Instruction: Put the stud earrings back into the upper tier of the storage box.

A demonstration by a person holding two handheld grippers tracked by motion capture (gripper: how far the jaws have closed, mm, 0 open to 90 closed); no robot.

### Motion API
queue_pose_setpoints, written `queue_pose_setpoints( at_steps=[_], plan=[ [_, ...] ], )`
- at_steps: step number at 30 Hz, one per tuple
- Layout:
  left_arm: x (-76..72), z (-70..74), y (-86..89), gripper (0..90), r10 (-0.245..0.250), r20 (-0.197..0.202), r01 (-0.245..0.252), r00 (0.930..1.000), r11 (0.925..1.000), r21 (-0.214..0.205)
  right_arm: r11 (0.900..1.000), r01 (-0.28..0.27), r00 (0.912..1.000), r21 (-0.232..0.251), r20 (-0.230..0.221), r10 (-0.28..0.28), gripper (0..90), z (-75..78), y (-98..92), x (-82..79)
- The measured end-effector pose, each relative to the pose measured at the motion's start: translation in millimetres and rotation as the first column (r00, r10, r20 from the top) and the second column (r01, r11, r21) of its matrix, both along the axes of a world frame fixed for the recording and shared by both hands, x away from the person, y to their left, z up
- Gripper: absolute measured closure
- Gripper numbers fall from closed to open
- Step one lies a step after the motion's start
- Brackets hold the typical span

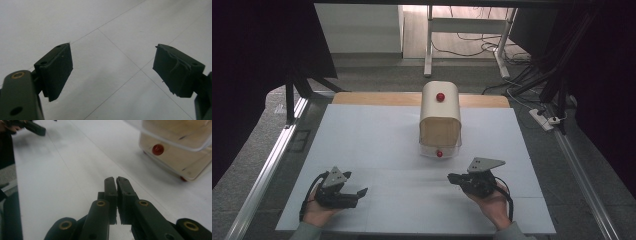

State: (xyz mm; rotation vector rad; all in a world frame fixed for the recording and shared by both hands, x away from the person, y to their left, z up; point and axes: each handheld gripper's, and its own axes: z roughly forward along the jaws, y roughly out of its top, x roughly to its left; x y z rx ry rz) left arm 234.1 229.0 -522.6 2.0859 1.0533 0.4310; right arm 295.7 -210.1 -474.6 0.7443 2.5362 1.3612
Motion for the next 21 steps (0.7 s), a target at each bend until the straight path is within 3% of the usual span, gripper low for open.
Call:
queue_pose_setpoints(
  at_steps=[4, 21],
  plan=[
    [0.3, -0.3, 0.4, 15.8, 0.000, -0.002, 0.000, 1.0000, 1.0000, 0.000, 0.9994, 0.010, 0.9998, 0.032, 0.014, -0.010, 85.7, 9.8, -6.5, -1.4],
    [0.2, -0.2, 1.0, 15.7, 0.010, 0.004, -0.010, 0.9999, 0.9999, -0.009, 0.9963, 0.017, 0.9977, 0.084, 0.063, -0.022, 85.7, 40.2, -14.8, -3.2]
  ],
)
